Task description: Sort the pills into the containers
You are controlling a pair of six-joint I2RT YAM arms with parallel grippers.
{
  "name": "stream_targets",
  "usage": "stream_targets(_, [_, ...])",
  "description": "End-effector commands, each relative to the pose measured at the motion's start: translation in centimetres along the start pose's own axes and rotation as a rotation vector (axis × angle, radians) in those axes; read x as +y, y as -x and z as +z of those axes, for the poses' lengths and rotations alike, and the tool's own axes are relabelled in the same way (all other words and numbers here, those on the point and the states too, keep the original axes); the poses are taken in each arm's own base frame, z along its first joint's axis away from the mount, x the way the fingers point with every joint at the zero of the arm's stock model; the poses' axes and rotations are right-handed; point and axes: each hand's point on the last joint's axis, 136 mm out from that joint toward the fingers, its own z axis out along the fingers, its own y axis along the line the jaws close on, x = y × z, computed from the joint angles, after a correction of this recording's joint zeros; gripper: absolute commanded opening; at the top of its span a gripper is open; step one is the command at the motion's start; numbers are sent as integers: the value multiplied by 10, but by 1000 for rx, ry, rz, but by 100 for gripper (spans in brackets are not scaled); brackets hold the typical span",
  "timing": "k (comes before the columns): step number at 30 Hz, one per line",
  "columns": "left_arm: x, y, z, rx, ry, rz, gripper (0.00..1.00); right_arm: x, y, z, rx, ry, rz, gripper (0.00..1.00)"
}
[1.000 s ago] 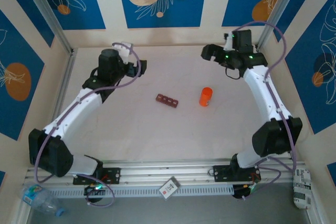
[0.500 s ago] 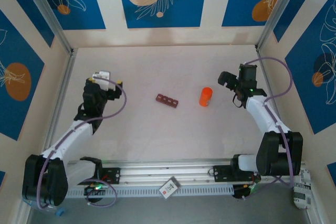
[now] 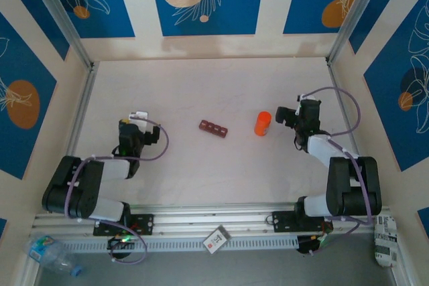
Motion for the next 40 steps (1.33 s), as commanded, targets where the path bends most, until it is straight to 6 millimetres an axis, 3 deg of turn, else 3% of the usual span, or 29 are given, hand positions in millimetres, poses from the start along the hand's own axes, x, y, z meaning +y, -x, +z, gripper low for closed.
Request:
stream_targets(1, [5,23,5,-122,7,-9,100,16,14,4,-138,80,-58,99])
stream_targets(3, [8,18,8,-100,0,-39,100,23,15,3,-151,113,-78,99])
stream_targets(5, [-1,12,13,-96,-66,-29,100,27,15,1,-221,150,-77,99])
stream_targets(9, [-3,13,16,-94,-84,-26,100,32,1,6,-277,177,-103,99])
stream_targets(12, [-3,12,19,-77,-92,-34,100,37,-1,11,-230,205,-119,99])
stream_targets(17, [8,8,28,-26,-100,-99,100,37,-1,11,-218,225,-107,99])
stream_targets(40, [8,8,25,-35,-98,-96,100,39,-1,9,-220,232,-116,99])
